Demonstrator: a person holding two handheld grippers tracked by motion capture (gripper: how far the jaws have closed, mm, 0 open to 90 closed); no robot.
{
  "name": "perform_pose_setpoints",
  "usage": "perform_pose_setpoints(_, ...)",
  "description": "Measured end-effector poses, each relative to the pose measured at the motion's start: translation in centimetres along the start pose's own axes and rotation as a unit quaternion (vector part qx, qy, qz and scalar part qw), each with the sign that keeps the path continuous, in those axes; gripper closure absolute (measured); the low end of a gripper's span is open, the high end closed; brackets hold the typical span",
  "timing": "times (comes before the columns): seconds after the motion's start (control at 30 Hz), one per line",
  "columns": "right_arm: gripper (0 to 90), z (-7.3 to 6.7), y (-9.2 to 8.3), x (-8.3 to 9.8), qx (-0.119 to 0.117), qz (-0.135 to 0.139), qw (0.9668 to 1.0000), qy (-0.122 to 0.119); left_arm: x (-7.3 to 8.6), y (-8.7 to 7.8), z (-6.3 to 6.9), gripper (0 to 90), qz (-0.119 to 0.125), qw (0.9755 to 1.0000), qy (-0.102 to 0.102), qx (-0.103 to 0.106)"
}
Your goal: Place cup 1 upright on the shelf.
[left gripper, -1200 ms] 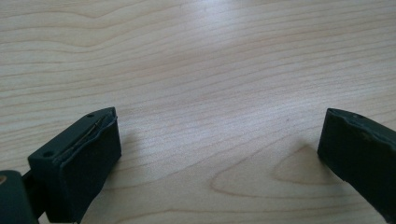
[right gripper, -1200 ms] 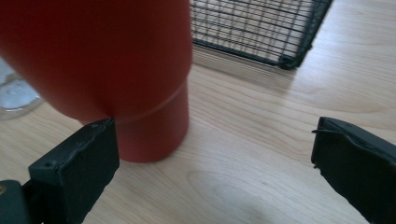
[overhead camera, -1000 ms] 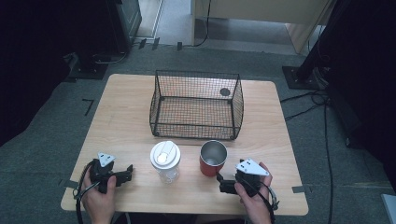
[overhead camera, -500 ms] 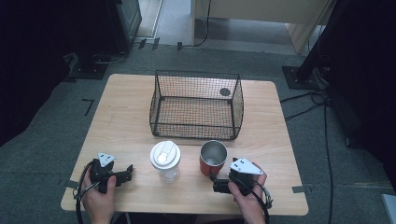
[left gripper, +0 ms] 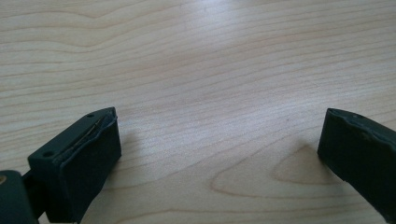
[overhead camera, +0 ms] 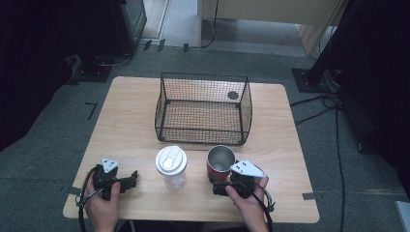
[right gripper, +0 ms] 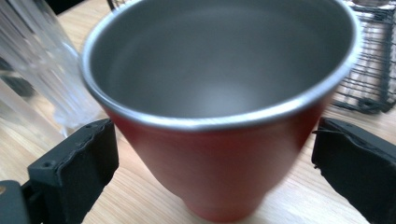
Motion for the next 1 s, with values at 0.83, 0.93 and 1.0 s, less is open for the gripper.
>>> perform_pose_setpoints(0.83, 7.6, -0.6, 0.8, -0.7, 0.062, 0.021, 0.9978, 0.006, 0.0, 0.0, 0.0, 0.0, 0.000, 1.0000, 0.000, 0.000)
perform_pose_setpoints(0.93, 7.6, -0.6, 0.6, -0.9, 0.062, 0.031, 0.9976, 0.005, 0.0, 0.0, 0.0, 0.0, 0.000, 1.0000, 0.000, 0.000)
perform_pose_setpoints(1.0, 7.6, -0.7, 0.4, -1.1, 0.063, 0.036, 0.9973, 0.004, 0.0, 0.0, 0.0, 0.0, 0.000, 1.0000, 0.000, 0.000)
Point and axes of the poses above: each handheld gripper's, and its own axes: y roughly forward along the jaws, x roughly out of its underside, z roughly to its right, the point moved 1 cm from there along y, roughly forward along the jaws, and after that the axes turned 7 degrees about -y, right-handed, at the moved point
